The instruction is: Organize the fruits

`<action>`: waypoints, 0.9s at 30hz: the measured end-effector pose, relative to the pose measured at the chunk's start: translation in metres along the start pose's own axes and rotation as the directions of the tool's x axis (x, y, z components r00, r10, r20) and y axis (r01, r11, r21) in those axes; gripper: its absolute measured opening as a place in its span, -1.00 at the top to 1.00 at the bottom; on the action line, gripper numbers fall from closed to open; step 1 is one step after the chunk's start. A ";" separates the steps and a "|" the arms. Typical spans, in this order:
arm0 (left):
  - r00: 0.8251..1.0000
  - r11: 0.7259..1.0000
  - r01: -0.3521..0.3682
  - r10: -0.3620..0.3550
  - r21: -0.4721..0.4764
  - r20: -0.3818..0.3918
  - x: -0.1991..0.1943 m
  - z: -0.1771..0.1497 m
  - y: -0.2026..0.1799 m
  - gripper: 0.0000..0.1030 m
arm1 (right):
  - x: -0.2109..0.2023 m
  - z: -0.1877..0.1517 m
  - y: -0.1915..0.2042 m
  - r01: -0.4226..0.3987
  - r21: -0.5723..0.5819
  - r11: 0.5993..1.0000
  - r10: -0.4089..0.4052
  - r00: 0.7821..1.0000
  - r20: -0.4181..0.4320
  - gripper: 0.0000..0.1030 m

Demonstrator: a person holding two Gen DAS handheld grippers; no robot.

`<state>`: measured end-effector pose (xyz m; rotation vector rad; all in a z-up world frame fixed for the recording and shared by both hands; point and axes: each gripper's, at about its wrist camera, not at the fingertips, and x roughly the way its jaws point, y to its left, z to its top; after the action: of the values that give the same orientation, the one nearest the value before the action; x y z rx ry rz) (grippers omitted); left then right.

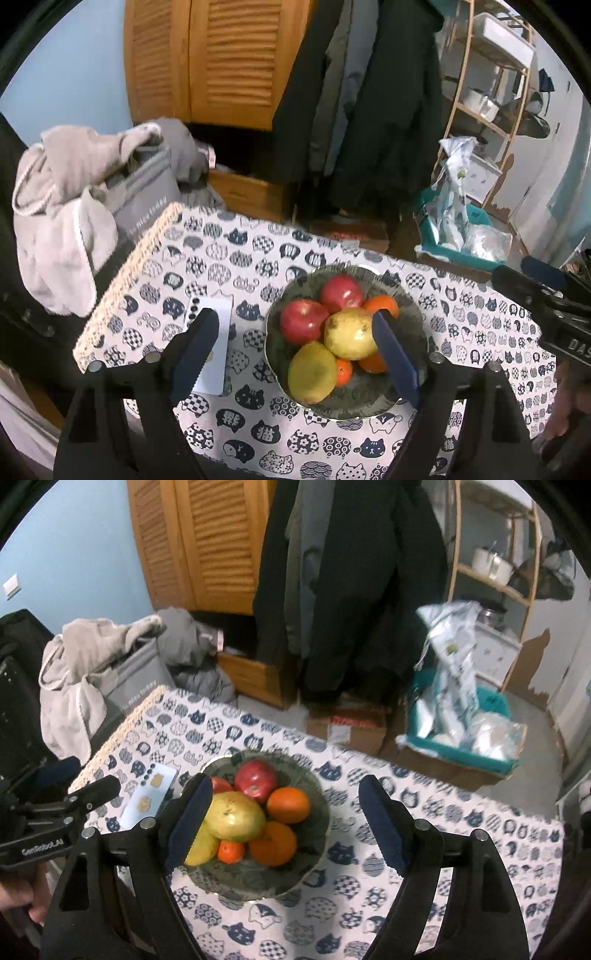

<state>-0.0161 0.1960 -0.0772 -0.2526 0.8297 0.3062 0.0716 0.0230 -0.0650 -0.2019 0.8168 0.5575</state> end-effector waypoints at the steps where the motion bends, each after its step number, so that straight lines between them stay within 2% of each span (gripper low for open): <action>1: 1.000 1.000 -0.004 0.004 0.010 0.012 -0.005 0.000 -0.002 -0.68 | -0.006 0.000 -0.001 0.002 -0.001 1.000 -0.002 1.000 0.010 -0.57; 6: 0.998 0.999 0.002 -0.004 0.034 0.062 -0.026 0.005 -0.012 -0.74 | -0.035 0.000 -0.010 0.015 0.003 1.000 -0.015 0.998 0.064 -0.57; 13: 0.988 0.999 0.024 -0.031 0.049 0.150 -0.060 0.015 -0.026 -0.98 | -0.076 -0.002 -0.026 0.082 -0.001 0.997 -0.081 0.984 0.159 -0.57; 17: 0.981 0.998 0.040 -0.050 0.055 0.189 -0.074 0.020 -0.033 -0.98 | -0.096 -0.006 -0.033 0.118 -0.008 0.993 -0.114 0.970 0.213 -0.57; 27: 0.959 0.995 0.061 -0.082 0.084 0.270 -0.102 0.022 -0.052 -0.98 | -0.135 -0.019 -0.057 0.134 0.052 0.990 -0.143 0.944 0.297 -0.57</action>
<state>-0.0466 0.1380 0.0193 -0.1646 0.5558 0.2348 0.0162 -0.0850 0.0191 -0.1400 0.5105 0.4287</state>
